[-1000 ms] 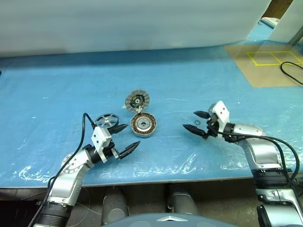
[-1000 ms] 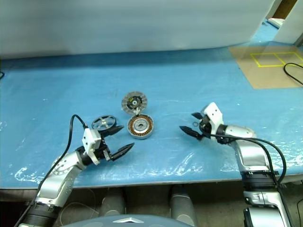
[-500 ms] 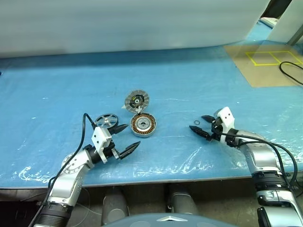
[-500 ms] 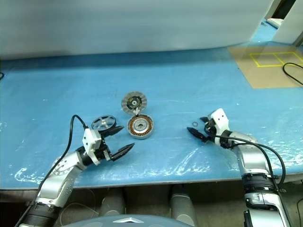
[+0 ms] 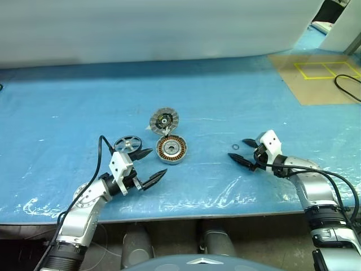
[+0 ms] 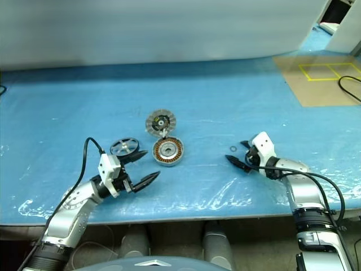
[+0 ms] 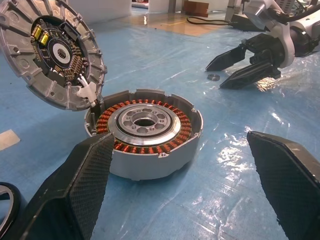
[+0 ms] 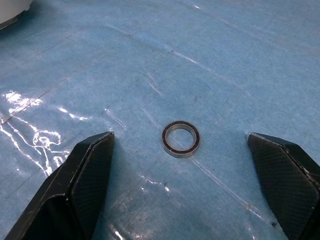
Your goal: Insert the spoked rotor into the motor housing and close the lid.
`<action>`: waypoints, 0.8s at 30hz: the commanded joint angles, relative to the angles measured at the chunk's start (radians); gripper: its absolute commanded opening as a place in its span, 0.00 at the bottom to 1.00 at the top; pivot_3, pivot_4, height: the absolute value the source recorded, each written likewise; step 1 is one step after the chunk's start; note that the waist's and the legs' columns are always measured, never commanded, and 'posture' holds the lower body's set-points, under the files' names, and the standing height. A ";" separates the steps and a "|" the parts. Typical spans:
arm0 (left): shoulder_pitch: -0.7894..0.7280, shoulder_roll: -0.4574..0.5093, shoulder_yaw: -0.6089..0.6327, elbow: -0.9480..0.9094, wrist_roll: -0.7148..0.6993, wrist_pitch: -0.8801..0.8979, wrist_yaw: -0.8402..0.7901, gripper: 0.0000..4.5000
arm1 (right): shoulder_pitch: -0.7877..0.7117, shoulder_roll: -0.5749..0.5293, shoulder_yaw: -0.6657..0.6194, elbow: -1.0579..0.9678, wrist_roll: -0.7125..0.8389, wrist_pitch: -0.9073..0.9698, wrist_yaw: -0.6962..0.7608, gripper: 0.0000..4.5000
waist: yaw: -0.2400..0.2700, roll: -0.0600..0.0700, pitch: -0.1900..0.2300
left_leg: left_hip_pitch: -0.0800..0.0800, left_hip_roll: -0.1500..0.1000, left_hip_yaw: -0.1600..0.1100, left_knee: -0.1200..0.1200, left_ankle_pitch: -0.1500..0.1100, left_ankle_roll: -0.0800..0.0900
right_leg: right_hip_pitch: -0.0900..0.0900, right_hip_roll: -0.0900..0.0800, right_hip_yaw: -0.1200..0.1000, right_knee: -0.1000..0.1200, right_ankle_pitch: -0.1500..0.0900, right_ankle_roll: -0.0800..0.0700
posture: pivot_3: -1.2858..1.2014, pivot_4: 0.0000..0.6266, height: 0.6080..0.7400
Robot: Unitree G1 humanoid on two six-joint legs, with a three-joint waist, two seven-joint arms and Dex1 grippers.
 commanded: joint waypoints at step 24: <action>-0.012 0.016 0.018 -0.010 -0.002 -0.014 -0.002 1.00 | -0.087 0.033 0.065 0.021 -0.016 0.013 -0.045 0.13 | -0.006 -0.002 -0.001 | 0.001 0.000 0.000 -0.001 0.000 0.000 | 0.003 0.000 0.000 -0.002 0.000 0.000 | 0.52 0.24 1.00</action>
